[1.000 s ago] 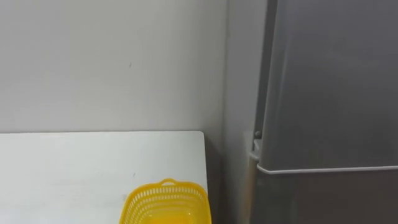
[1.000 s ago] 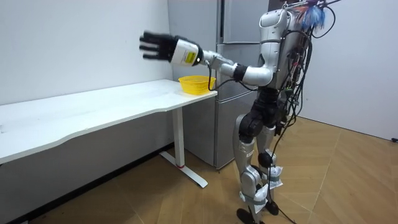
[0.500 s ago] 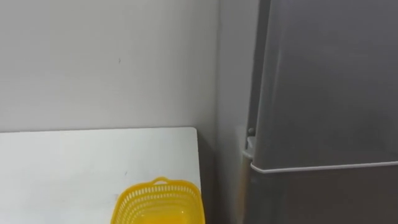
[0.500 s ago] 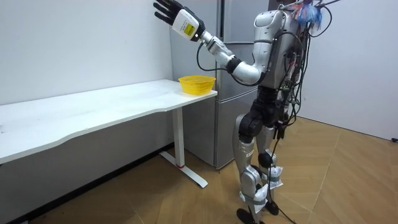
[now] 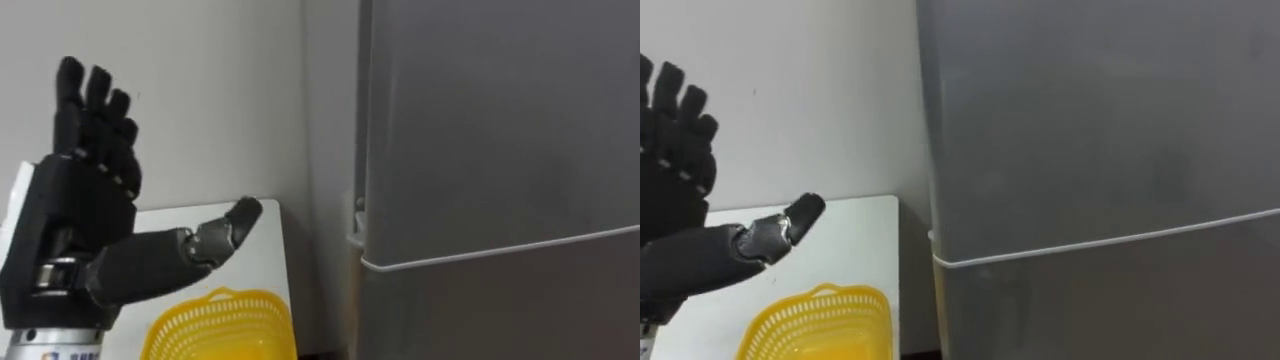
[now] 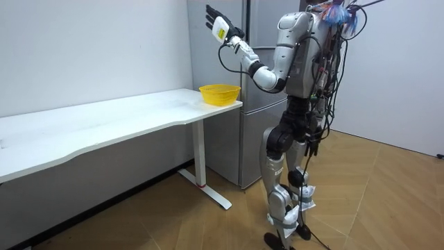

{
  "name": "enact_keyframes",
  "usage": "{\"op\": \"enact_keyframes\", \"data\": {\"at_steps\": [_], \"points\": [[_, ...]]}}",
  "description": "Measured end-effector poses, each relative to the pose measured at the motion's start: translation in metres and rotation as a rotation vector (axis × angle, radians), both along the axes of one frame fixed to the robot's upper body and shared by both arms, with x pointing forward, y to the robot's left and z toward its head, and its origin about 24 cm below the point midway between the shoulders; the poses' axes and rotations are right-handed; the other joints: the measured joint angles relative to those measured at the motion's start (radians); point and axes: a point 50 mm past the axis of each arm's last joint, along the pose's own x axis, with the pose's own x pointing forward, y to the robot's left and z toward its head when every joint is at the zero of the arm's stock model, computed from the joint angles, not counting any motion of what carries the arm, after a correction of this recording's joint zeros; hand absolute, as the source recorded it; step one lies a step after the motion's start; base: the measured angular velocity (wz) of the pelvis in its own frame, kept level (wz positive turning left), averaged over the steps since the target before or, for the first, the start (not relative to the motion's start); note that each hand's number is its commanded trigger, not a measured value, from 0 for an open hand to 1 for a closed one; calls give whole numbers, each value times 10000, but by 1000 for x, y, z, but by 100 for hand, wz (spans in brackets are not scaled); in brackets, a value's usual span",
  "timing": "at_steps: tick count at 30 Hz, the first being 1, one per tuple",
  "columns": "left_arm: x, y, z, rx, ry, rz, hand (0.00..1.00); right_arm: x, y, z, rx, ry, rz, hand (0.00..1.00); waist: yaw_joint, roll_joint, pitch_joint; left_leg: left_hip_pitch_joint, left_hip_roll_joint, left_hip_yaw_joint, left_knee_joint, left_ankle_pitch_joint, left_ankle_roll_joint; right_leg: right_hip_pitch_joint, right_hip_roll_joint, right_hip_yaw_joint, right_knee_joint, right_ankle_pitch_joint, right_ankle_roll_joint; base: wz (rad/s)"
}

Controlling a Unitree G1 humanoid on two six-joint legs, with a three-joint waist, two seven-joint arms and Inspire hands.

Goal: Retrieve from the upper fridge

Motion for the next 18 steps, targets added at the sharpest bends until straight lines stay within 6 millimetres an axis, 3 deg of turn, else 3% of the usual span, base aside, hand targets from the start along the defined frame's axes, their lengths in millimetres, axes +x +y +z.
{"op": "enact_keyframes", "data": {"at_steps": [7,18], "points": [[1,-5,-1,381,174,-850,0,-2,0,0,-20,53,-16,0,-53,10,-81,57,26,66,-3,0,0,-75,18,53,35,18,-24,-3],[3,-15,-6,-120,631,-2559,0,-12,-3,0,-280,721,-107,0,-81,83,-16,140,63,174,-5,16,-22,-39,56,186,18,36,-56,-2]]}}
